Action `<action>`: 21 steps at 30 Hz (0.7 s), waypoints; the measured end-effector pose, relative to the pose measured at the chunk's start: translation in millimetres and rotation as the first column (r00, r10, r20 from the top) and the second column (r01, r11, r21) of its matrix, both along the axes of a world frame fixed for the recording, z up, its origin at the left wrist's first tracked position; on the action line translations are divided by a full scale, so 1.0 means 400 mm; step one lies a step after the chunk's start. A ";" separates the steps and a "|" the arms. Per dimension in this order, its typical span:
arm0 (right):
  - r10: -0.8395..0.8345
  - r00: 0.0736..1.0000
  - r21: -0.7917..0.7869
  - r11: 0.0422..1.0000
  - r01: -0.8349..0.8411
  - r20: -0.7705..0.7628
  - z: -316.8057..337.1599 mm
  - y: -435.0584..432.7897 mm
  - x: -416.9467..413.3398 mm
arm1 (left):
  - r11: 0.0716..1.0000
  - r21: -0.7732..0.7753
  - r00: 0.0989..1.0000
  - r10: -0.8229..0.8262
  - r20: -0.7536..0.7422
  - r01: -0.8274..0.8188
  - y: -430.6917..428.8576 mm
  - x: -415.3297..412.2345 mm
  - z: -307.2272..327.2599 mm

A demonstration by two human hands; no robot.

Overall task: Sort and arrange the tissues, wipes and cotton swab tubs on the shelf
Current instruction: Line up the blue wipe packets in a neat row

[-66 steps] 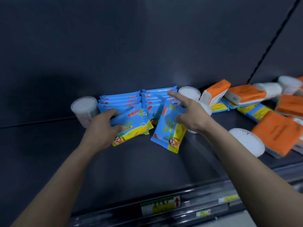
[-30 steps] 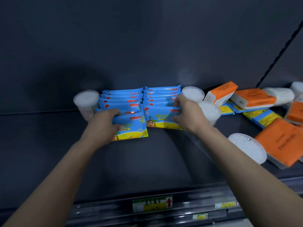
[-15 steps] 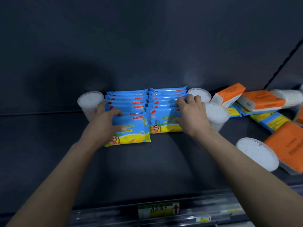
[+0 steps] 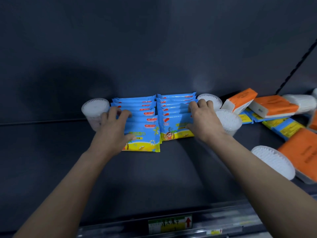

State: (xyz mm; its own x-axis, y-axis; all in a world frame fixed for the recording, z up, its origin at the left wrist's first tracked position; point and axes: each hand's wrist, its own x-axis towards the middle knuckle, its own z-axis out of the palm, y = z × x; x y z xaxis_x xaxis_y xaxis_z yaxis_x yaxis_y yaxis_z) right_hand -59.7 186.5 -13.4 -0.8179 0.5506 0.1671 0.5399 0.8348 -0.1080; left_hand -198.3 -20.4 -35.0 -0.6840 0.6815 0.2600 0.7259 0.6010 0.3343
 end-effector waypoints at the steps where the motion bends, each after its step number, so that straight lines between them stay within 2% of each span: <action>1: 0.001 1.000 -0.005 1.000 -0.001 -0.002 0.001 0.000 0.000 | 1.000 -0.001 1.000 -0.006 -0.010 0.006 0.000 0.000 0.001; 7: -0.009 1.000 0.065 0.998 0.009 -0.012 -0.008 -0.006 0.009 | 0.995 0.095 0.993 0.030 -0.113 -0.019 -0.002 0.022 -0.023; 13: -0.021 1.000 0.133 0.991 0.021 0.001 -0.007 -0.014 0.003 | 1.000 0.005 0.983 0.024 -0.183 -0.024 -0.008 0.025 -0.026; 21: 0.021 0.997 0.121 0.993 -0.012 -0.072 0.002 -0.037 0.007 | 0.997 0.001 0.983 0.072 -0.169 -0.073 -0.001 0.026 -0.022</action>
State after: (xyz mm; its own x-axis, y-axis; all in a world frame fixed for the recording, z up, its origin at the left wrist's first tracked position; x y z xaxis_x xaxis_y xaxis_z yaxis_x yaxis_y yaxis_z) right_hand -57.0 171.6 -12.7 -0.8101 0.5092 0.2907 0.5201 0.8529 -0.0447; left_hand -187.9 -20.8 -44.0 -0.6782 0.6333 0.3728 0.7262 0.6554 0.2075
